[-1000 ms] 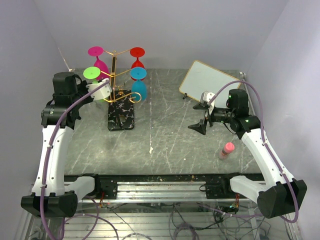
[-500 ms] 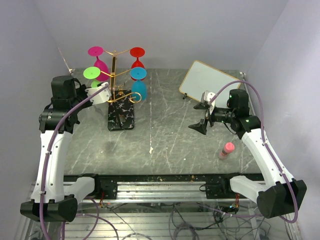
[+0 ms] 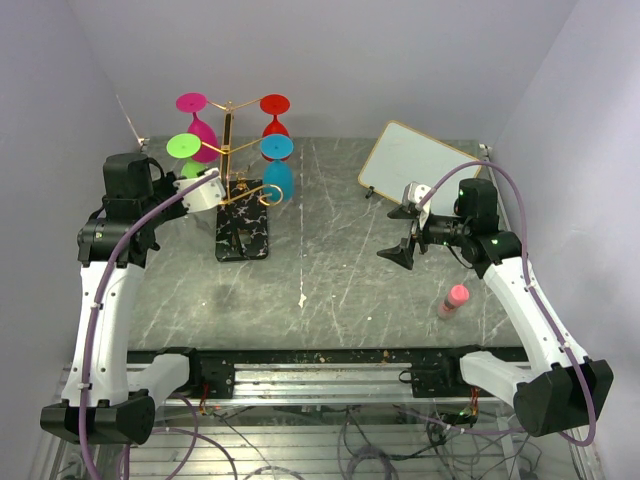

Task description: Place the wine glass upside down on the wine glass rack

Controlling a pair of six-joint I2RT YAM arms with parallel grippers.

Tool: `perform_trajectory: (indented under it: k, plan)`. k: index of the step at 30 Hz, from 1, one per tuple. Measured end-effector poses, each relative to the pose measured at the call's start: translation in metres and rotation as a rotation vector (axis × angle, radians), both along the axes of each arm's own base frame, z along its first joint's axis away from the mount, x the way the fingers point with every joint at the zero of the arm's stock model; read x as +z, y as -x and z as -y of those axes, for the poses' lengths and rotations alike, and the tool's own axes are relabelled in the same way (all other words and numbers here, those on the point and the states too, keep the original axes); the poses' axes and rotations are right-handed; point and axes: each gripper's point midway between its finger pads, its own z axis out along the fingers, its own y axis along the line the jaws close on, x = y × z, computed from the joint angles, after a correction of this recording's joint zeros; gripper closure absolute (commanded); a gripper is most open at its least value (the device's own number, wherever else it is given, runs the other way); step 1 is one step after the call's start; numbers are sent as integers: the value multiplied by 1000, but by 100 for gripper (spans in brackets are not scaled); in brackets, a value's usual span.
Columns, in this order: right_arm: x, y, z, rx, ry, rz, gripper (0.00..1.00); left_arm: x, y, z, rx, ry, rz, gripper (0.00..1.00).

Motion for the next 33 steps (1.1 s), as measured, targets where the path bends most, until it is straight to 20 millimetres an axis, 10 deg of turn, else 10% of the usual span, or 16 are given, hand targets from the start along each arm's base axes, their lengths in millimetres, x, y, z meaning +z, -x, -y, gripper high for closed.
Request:
perform_trajectory:
  k: [33]
  plan:
    - [-1,-2,3,-9,4,8,0,-13,8,15,-72,43,-62,74]
